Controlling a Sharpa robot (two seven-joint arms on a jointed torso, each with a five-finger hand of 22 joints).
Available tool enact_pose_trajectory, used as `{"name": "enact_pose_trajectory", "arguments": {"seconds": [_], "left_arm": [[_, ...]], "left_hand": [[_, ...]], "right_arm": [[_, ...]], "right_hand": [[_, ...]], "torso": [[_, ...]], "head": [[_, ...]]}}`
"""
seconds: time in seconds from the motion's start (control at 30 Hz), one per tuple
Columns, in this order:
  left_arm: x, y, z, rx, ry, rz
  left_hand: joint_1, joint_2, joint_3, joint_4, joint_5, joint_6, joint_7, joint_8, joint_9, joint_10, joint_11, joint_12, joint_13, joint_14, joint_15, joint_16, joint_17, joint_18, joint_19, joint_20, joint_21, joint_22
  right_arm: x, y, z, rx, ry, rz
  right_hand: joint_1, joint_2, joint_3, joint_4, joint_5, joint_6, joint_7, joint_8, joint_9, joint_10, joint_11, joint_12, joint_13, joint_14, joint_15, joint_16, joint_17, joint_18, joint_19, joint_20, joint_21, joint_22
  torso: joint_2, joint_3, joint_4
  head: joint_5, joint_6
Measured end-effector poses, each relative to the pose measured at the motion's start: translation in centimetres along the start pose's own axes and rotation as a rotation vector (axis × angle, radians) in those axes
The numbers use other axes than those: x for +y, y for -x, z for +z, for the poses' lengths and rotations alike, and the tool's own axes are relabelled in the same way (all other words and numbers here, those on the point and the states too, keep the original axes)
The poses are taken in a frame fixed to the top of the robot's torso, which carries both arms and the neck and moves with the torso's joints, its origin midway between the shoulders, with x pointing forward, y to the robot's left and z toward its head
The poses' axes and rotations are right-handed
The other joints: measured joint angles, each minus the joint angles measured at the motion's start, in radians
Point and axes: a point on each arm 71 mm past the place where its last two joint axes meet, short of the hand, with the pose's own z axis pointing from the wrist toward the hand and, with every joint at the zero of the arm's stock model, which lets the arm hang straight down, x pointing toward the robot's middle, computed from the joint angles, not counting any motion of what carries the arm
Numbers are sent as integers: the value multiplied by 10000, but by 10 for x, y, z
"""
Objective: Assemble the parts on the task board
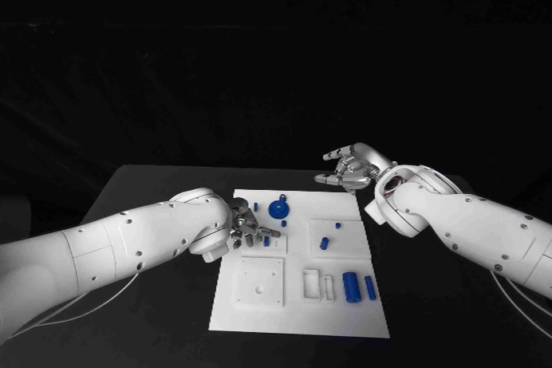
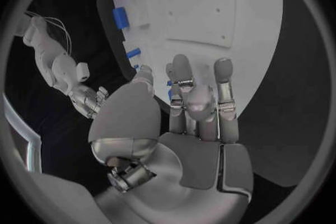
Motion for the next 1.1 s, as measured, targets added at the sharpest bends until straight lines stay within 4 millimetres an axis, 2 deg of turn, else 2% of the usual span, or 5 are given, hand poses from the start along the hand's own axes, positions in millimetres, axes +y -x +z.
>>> {"name": "enact_pose_trajectory", "arguments": {"seconds": [0.13, 0.3, 0.73, 0.93, 1.1], "left_arm": [[-2, 16, -4, -116, -153, -470], [6, 47, -6, -513, -77, -1084], [18, 104, 6, -929, 36, -2173], [16, 117, 13, -1141, 47, -1932], [15, 121, 18, -1202, 114, -1407]], "left_hand": [[138, 799, -166, -1200, 352, -1074, 393, -2, -3514, 1, 146, -1006, -34, -479, 72, -866, -1607, -222, -103, -103, -432, -83], [845, 1925, -485, -2306, 1840, -1762, 663, -2, -5778, 19, 235, -1635, 2, -719, 207, -1159, -2167, -221, -109, -97, -785, -211], [921, 2211, -1192, -2550, 2342, -3256, 984, 1448, -7103, -804, 555, -1684, 192, -1666, 547, -978, -2844, -221, -533, 258, -1600, -307], [719, 2171, -1237, -2433, 3284, -3991, 680, 3812, -5583, -949, 410, -1084, 494, -1789, 423, -285, -2958, -221, -502, 228, -1613, -31], [532, 1985, -1197, -2233, 3284, -4154, 661, 4287, -5318, -996, 390, -863, 561, -1790, 423, -37, -3222, -221, -495, 221, -1737, 193]], "right_arm": [[-1, 0, 0, -6, -12, 3], [-2, 1, 0, -28, -44, -1], [-3, 1, 0, -52, -60, 7], [-1, 0, 0, -43, -32, 27], [1, -1, 1, -37, 16, 63]], "right_hand": [[0, 0, 0, 0, 0, 0, 0, 0, 0, 0, 0, 0, 0, 0, 0, 0, -13, 0, 0, 0, 0, 0], [0, 0, 72, -15, 0, 0, 0, 0, 0, 0, 0, 0, 0, 0, 0, 0, -14, 0, 0, 0, 0, 0], [-55, 55, 114, -57, 0, 0, 0, 0, 0, 0, 0, 0, -13, 0, 0, 0, -17, 1, 0, 0, -38, -1], [-55, 55, 114, -57, 0, 0, 0, 0, 0, 0, 0, 0, -13, 0, 0, 0, -22, 0, 0, 0, -38, -1], [-55, 55, 114, -57, 48, 0, 0, 0, 0, 38, -37, 0, -13, 0, 0, 0, -22, 0, 0, 0, -38, -1]], "torso": [[-3, -1, 1], [12, 5, -5], [107, 28, -21], [172, 40, -45], [253, 46, -95]], "head": [[1, 55], [-8, 114], [-18, 242], [20, 309], [35, 396]]}}
